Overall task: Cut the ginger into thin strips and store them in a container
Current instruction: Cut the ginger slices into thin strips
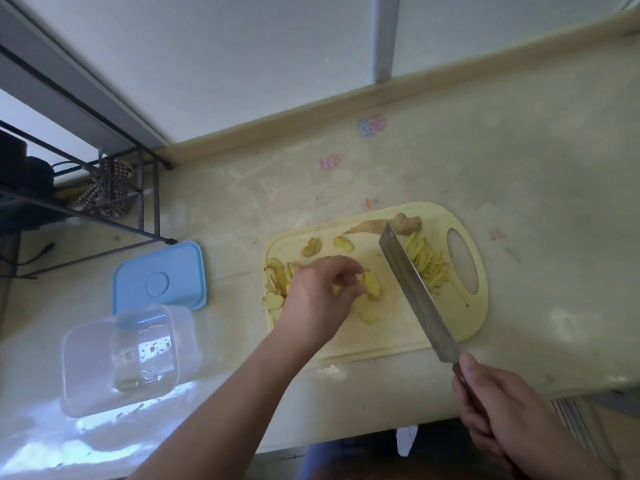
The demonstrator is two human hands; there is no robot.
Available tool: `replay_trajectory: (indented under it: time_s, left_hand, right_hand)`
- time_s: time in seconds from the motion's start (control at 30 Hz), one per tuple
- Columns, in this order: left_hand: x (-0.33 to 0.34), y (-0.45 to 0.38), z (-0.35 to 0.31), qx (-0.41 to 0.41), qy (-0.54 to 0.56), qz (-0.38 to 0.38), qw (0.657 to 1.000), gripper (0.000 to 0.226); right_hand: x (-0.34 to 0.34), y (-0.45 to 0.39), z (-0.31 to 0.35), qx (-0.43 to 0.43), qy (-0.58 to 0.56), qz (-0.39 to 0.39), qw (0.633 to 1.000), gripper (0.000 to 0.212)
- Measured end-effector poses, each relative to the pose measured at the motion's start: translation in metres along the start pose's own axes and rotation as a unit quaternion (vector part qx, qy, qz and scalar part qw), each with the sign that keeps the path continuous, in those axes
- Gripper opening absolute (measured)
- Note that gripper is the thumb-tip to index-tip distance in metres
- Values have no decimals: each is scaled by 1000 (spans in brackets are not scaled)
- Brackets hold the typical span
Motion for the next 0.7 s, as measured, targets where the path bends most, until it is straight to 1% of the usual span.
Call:
replay_trajectory:
  time_s: [0.03,0.07,0.13,0.27,0.37,0.43,0.5,0.6,0.63,0.7]
  left_hand:
    - [2,-5,-2,-36,46,-3,998,24]
    - [6,-10,-3,-58,69,-5,996,25]
    - [13,-18,-2,-57,57,-16,997,21]
    - [22,-21,7,18,-70,-56,996,16]
    - [21,-10,6,49,-137,-94,985,8]
    - [19,4,5,79,-207,-112,969,6]
    - [23,20,8,102,-263,-106,953,9]
    - [35,35,11,107,-303,-78,944,19]
    - [39,36,12,111,-314,-68,941,20]
    - [45,38,11,127,-328,-49,935,15]
  right_hand:
    - [0,0,-1,1,0,3,1000,89]
    - [0,-1,-2,1,-4,3,1000,85]
    - [-1,-3,-5,2,-20,5,1000,80]
    - [-2,-4,-8,4,-26,4,1000,75]
    - [-2,-3,-8,6,-9,12,1000,84]
    - [-3,-3,-8,4,-4,14,1000,88]
    - [-4,-4,-9,-4,1,13,1000,89]
    - [-5,-3,-8,-10,5,12,1000,89]
    - [-5,-3,-8,-10,6,12,1000,89]
    - [-4,-3,-7,-12,5,13,1000,90]
Point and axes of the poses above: each hand's wrist, its own y-axis away from the middle knuckle, its own x-axis out of the palm, z = x × y, the point moved 4 cm from there along -y, towards the middle knuckle, and after that the axes turned 13 degrees about z, right-handed, at the moved point
